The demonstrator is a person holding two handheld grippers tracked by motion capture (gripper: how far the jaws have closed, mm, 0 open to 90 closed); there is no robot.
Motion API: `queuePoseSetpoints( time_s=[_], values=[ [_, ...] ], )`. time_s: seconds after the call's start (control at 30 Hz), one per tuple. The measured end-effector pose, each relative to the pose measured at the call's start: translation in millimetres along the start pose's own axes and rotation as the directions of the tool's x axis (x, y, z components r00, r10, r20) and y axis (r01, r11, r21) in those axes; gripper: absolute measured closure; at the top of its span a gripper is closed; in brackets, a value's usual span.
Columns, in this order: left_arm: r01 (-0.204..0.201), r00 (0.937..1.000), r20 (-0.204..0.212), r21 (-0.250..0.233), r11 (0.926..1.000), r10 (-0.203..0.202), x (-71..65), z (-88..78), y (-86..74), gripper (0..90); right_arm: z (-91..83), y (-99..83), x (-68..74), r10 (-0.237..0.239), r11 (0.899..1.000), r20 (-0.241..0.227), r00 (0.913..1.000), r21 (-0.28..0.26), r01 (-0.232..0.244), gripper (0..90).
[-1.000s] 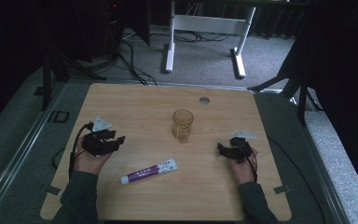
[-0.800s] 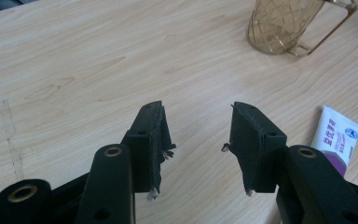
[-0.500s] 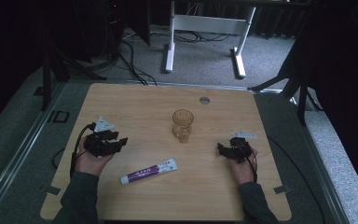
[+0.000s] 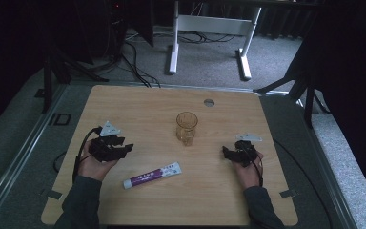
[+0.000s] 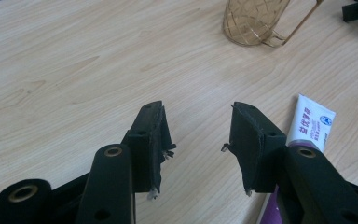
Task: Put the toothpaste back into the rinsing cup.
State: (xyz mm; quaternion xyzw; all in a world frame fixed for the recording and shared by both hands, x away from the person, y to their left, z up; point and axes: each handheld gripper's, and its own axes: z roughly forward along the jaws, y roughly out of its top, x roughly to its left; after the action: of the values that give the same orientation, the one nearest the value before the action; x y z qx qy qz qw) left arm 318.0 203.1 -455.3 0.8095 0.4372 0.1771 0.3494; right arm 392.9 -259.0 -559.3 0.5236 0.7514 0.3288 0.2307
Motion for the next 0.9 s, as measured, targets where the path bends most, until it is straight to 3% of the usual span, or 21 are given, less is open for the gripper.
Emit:
queuePoseSetpoints(
  time_s=[0.9],
  values=[
    [-0.078, 0.9967, 0.026, 0.048, 0.9958, 0.077, -12.2, 4.1, 7.5, 54.3, 0.0, 0.0, 0.0, 0.0, 1.0, 0.0, 1.0, 0.0, 0.0, 26.7]
  ],
)
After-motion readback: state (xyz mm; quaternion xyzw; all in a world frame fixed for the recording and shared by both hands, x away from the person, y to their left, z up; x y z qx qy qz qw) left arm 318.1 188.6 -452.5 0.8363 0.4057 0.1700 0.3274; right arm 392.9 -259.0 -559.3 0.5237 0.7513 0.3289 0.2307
